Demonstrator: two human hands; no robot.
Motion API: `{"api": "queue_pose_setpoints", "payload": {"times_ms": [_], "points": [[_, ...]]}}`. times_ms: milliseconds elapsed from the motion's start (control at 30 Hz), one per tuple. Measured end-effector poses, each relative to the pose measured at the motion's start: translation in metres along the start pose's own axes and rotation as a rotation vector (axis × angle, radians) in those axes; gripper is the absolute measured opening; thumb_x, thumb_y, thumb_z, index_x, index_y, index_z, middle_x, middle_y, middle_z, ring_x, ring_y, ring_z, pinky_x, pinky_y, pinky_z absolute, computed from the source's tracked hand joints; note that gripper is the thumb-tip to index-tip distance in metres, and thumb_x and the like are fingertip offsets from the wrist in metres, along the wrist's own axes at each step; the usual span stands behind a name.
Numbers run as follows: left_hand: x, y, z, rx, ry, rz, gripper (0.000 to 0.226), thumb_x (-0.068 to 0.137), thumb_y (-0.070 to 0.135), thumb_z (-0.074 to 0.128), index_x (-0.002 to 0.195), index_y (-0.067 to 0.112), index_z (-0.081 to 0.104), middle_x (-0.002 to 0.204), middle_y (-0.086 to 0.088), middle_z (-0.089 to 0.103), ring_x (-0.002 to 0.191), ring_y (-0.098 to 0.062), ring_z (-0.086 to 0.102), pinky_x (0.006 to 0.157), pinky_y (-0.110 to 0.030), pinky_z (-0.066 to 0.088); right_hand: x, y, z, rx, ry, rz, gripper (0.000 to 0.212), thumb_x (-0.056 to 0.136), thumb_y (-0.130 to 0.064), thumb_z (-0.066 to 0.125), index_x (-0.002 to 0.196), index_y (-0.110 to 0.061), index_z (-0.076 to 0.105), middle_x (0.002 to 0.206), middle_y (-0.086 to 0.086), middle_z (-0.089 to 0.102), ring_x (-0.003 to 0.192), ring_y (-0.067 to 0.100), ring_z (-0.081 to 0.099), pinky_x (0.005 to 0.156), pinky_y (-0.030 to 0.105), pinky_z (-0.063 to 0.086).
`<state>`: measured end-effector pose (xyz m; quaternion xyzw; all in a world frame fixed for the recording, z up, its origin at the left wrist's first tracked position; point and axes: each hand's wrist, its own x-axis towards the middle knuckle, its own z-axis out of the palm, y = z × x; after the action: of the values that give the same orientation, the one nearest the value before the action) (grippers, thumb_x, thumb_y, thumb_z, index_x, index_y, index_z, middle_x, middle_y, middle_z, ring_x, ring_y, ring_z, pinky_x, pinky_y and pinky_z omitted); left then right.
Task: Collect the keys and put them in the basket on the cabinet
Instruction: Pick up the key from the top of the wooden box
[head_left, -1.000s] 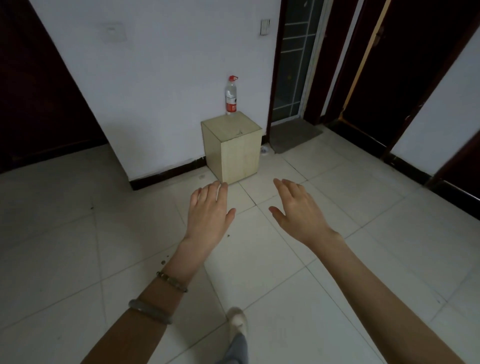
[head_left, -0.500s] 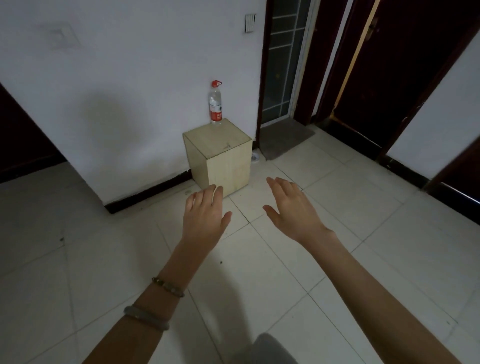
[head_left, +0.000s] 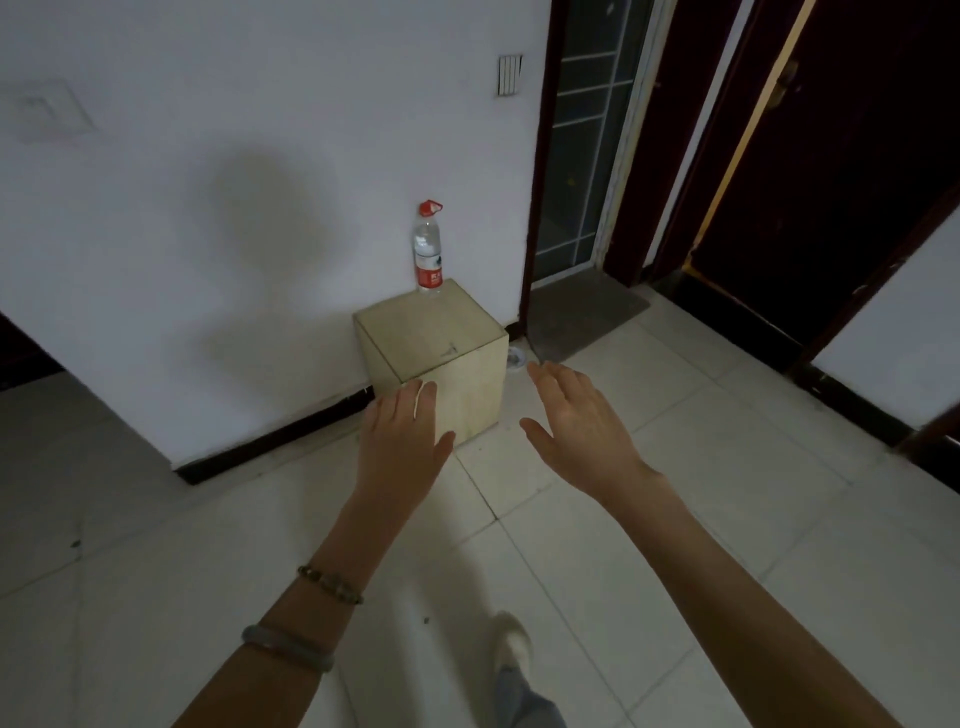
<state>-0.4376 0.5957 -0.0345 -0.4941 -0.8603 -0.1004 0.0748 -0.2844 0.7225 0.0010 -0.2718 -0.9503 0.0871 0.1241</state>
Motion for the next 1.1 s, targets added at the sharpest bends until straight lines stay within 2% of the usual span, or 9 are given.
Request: {"api": "queue_pose_setpoints", "payload": {"times_ms": [167,333,600,800,1100], "points": [[0.086,0.005,0.021,0.008,-0.014,-0.018,0.060,0.089,0.039,0.053,0.135,0.007,0.032,0.139,-0.014,0.043,0.125,-0.029,0.040,0.106,-0.043,0.030,0.081,0.050,0.000,0.037,-0.013,-0.002,0.060,0.091,-0.030,0.051,0.140,-0.008,0.025,0.145,0.016,0.034,0.132,0.030,0.032,0.107,0.041,0.032],[0.146,0.004,0.039,-0.016,-0.010,-0.056,0.059,0.085,0.035,0.061,0.130,0.004,0.040,0.133,-0.017,0.050,0.119,-0.032,0.046,0.102,-0.045,0.034,0.148,0.083,0.009,0.077,-0.063,-0.011,0.059,0.090,-0.029,0.052,0.139,-0.010,0.025,0.145,0.016,0.035,0.132,0.029,0.033,0.109,0.042,0.030],[0.225,-0.018,0.074,-0.009,-0.035,-0.116,0.059,0.088,0.038,0.056,0.134,0.006,0.035,0.137,-0.015,0.046,0.123,-0.029,0.043,0.105,-0.043,0.032,0.236,0.116,0.034,0.072,-0.124,-0.093,0.058,0.092,-0.027,0.049,0.140,-0.007,0.024,0.147,0.017,0.032,0.133,0.030,0.032,0.109,0.044,0.031],[0.299,-0.045,0.100,-0.034,-0.027,-0.154,0.058,0.084,0.033,0.062,0.130,0.003,0.041,0.131,-0.018,0.051,0.117,-0.033,0.048,0.102,-0.045,0.035,0.320,0.136,0.061,0.101,-0.154,-0.102,0.059,0.093,-0.027,0.048,0.141,-0.009,0.021,0.149,0.016,0.029,0.137,0.028,0.025,0.113,0.042,0.026],[0.415,-0.086,0.141,-0.059,-0.098,-0.156,0.059,0.084,0.035,0.062,0.129,0.002,0.042,0.129,-0.018,0.052,0.116,-0.033,0.049,0.101,-0.044,0.035,0.459,0.153,0.097,0.122,-0.197,-0.105,0.059,0.092,-0.027,0.048,0.141,-0.011,0.022,0.147,0.014,0.031,0.135,0.026,0.027,0.110,0.041,0.031]]}}
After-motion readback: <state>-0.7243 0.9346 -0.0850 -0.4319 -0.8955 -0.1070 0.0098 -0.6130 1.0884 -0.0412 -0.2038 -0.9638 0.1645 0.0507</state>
